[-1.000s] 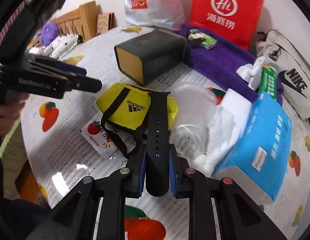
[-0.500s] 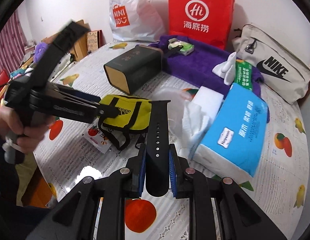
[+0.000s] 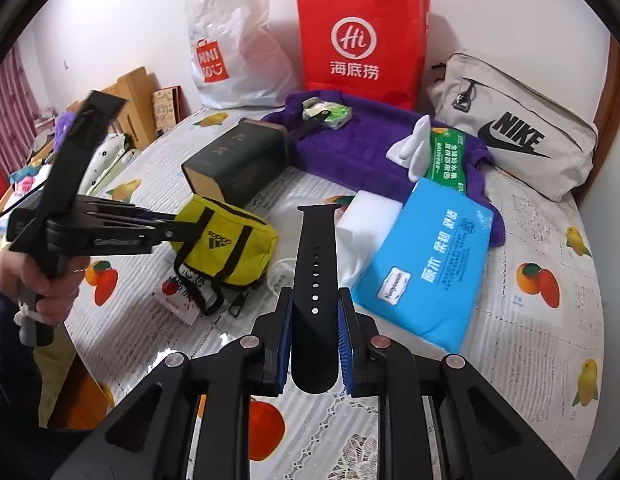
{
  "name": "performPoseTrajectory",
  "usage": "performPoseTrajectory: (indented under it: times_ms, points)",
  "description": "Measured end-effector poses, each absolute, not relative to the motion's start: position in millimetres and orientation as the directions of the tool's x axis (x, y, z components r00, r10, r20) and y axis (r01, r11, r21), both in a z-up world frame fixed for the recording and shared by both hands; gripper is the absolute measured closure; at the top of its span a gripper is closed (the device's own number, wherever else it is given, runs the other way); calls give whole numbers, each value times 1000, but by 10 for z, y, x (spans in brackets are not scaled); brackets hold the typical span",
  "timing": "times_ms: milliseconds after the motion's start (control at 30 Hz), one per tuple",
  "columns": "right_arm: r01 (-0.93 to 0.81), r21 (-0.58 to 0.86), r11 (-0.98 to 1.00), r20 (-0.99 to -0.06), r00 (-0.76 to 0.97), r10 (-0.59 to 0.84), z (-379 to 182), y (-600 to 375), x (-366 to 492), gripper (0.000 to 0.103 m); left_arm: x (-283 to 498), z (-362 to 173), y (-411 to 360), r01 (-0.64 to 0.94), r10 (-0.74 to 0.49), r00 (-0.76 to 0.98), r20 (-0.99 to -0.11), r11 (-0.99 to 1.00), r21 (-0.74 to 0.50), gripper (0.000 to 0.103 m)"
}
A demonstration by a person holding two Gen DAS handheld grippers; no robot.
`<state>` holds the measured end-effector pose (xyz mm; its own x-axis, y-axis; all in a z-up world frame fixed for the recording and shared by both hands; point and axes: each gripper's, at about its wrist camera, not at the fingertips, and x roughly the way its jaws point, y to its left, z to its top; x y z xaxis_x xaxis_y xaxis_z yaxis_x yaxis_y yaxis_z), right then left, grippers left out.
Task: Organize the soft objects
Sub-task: 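Grasp the yellow adidas pouch with the left tool while the right tool grasps the black watch strap, then carry the pouch with the left tool while the right tool carries the strap onto the purple towel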
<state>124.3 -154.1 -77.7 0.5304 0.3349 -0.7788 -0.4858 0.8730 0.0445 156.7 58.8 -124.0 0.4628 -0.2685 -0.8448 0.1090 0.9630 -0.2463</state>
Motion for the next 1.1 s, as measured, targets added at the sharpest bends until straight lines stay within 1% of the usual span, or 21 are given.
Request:
performPoseTrajectory:
  times_ms: [267,467,633,800,1100]
  points:
    - [-474,60,878,-770,538,343,-702,-1596,1294,83,1504,-999,573,136,-266,509,-819,964,-229,88]
    - [-477,64,877,-755,551,355,-602,-1612,1316,83,1480,-802,608,154,-305,538,-786,952,-264,88]
    - [-475,59,878,-742,567,357,-511,-1631,1390,83,1526,-620,604,163,-300,568,-766,954,-252,89]
    - [-444,29,896,-736,597,319,-451,-1666,1528,83,1618,-504,636,152,-293,590,-753,956,-253,89]
    - [-401,43,915,-727,616,304,-391,-1730,1881,83,1860,-299,587,174,-303,615,-728,953,-249,89]
